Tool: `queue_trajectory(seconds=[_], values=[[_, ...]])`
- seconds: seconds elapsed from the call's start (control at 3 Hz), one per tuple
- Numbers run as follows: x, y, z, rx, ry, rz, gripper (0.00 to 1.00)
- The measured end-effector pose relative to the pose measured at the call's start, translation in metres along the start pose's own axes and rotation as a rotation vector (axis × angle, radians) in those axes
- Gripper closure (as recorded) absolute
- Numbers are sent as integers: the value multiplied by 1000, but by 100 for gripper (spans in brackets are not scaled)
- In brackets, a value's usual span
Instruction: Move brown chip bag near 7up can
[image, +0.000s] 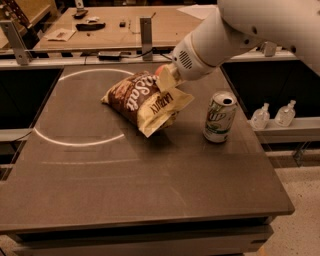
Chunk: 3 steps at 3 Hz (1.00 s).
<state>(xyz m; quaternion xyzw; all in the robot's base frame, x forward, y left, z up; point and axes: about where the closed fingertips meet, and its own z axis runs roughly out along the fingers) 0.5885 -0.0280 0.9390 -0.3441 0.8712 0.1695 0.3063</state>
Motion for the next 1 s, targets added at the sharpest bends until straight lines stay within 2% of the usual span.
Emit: queue_trajectory(seconds=[0.33, 0.67, 1.0], values=[[-1, -9, 1, -18, 23, -43, 83], [-9, -14, 5, -27, 53, -68, 61], [-9, -12, 4, -29, 53, -70, 38]])
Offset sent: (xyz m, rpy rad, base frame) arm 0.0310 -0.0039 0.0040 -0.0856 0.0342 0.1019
